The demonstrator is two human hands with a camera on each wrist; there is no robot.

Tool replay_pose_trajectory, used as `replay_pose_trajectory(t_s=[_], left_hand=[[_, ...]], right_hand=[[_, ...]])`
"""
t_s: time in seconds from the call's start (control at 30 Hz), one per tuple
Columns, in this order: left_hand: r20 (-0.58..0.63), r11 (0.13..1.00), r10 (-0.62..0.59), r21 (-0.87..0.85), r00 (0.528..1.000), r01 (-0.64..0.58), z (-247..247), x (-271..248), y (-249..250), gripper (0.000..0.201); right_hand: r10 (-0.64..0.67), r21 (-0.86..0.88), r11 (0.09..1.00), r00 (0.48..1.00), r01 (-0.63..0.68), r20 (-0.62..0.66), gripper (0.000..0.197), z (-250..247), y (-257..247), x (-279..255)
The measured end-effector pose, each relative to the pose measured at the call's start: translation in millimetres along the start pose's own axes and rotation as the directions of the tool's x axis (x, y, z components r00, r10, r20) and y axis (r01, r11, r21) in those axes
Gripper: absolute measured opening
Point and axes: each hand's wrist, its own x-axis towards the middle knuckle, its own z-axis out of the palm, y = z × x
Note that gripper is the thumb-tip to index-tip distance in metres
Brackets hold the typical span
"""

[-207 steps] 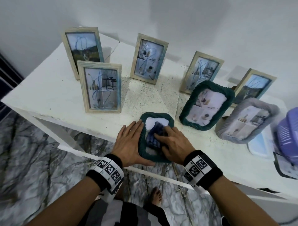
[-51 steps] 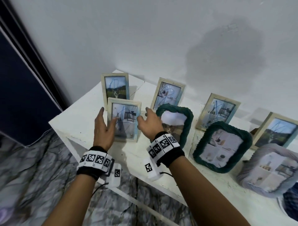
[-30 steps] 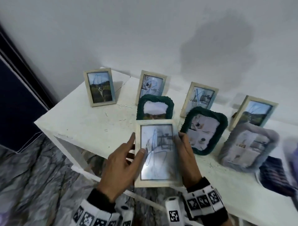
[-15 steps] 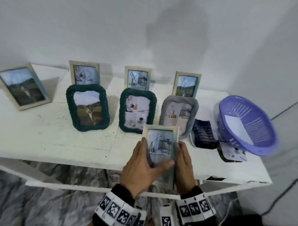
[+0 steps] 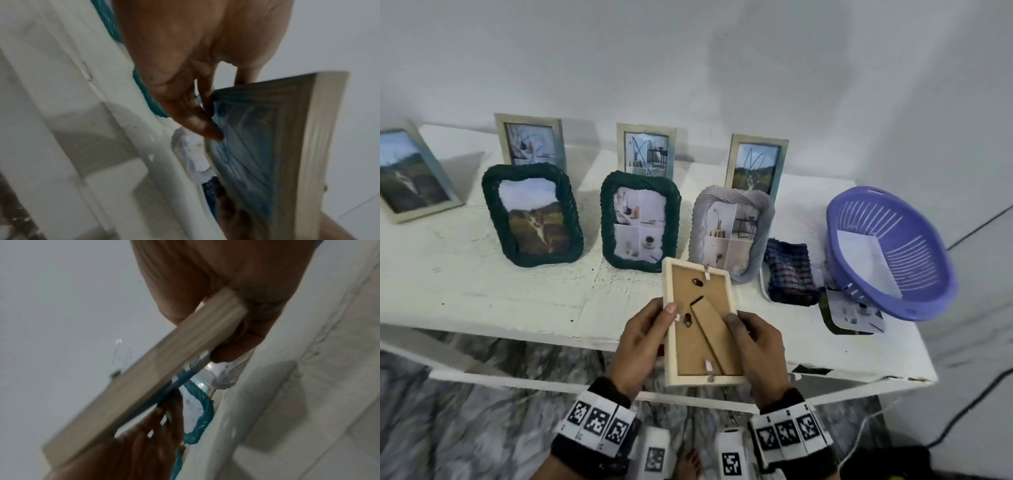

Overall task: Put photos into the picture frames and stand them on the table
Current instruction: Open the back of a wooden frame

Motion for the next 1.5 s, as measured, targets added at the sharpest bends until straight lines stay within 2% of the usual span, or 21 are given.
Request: replay_pose_trajectory(t_s=[0.07, 0.17, 0.27, 0.33, 0.43, 0.53, 0.67, 0.8, 1.03, 1.13, 1.23, 1.37, 1.5], left_hand=[[-0.038, 0.996, -0.027, 0.081, 0.999, 0.03, -8.6, 2.9, -7.1, 0.031], [-0.063, 0.943, -0.019, 0.331, 0.998, 0.039, -20.3, 12.8, -23.3, 0.02], [-0.118, 0.787, 0.049, 0.616, 0.992, 0.034, -23.2, 21.2, -30.8, 0.021], [-0.137, 0.693, 0.138, 0.721, 0.981, 0.003, -23.4, 24.7, -32.9, 0.028], [-0.098, 0.6, 0.213, 0.799, 0.972, -0.051, -24.2, 28.6, -37.8, 0.026], [-0.06, 0.53, 0.217, 0.846, 0.974, -0.066, -27.0, 34.0, -42.0, 0.028], [0.022, 0.472, 0.233, 0.872, 0.972, -0.132, -29.3, 38.9, -45.1, 0.043], [0.062, 0.359, 0.236, 0.922, 0.97, -0.146, -28.2, 45.6, -45.1, 0.055], [0.05, 0.377, 0.219, 0.917, 0.975, -0.131, -30.6, 52.4, -52.5, 0.063], [0.053, 0.384, 0.215, 0.914, 0.975, -0.134, -30.4, 52.6, -54.7, 0.073], [0.045, 0.399, 0.216, 0.908, 0.975, -0.13, -31.2, 55.4, -54.8, 0.073], [0.06, 0.405, 0.231, 0.901, 0.971, -0.152, -31.4, 55.8, -54.9, 0.072], [0.08, 0.392, 0.218, 0.905, 0.973, -0.162, -32.6, 56.5, -54.0, 0.074]], right_hand=[[0.019, -0.076, 0.997, 1.0, -0.02, -0.01, 0.015, -7.3, 3.2, 2.5], [0.054, -0.21, 0.976, 0.999, -0.052, 0.003, 0.027, -9.1, 8.8, 5.0], [0.041, -0.296, 0.954, 0.999, -0.045, -0.018, 0.03, -6.1, 11.5, 5.4], [0.023, -0.347, 0.937, 1.0, -0.028, -0.018, 0.031, -3.7, 12.5, 5.9], [-0.016, -0.434, 0.901, 1.0, 0.011, -0.009, 0.032, -1.4, 17.1, 10.1], [-0.06, -0.507, 0.86, 0.998, 0.055, 0.006, 0.031, 0.2, 23.3, 15.7], [-0.102, -0.569, 0.816, 0.994, 0.098, 0.024, 0.034, 2.2, 22.3, 18.7], [-0.183, -0.588, 0.782, 0.978, 0.209, 0.103, 0.038, 4.4, 12.4, 25.7], [-0.065, -0.516, 0.849, 0.992, 0.114, 0.111, 0.046, 9.0, 11.8, 33.2], [-0.042, -0.483, 0.871, 0.992, 0.094, 0.119, 0.053, 12.1, 14.5, 31.1], [-0.029, -0.437, 0.895, 0.99, 0.087, 0.138, 0.057, 10.5, 19.0, 30.9], [-0.042, -0.411, 0.9, 0.969, 0.143, 0.244, 0.06, -2.0, 23.6, 33.5], [-0.122, -0.411, 0.877, 0.943, 0.249, 0.311, 0.061, -9.8, 28.9, 32.2]])
